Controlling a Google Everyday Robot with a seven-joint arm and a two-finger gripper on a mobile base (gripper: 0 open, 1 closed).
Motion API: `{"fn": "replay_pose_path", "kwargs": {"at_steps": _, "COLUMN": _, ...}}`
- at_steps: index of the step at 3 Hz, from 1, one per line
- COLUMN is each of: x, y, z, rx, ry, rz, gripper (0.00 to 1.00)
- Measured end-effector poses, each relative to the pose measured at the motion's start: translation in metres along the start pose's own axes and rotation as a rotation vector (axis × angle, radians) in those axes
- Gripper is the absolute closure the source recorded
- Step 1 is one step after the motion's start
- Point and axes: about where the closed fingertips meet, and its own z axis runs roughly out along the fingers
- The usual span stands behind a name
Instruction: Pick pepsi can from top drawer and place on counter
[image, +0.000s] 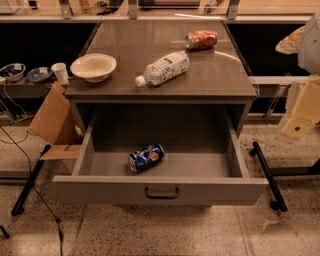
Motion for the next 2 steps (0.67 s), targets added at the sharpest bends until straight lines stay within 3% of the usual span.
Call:
{"fn": "replay_pose_path", "kwargs": {"at_steps": 1, "x": 0.0, "y": 0.0, "z": 0.0, "rx": 0.0, "ry": 0.0, "rz": 0.0, "gripper": 0.0}}
{"fn": "replay_pose_path", "kwargs": {"at_steps": 2, "x": -0.015, "y": -0.002, "z": -0.004, "rx": 0.016, "ry": -0.011, "rz": -0.042, "gripper": 0.0}}
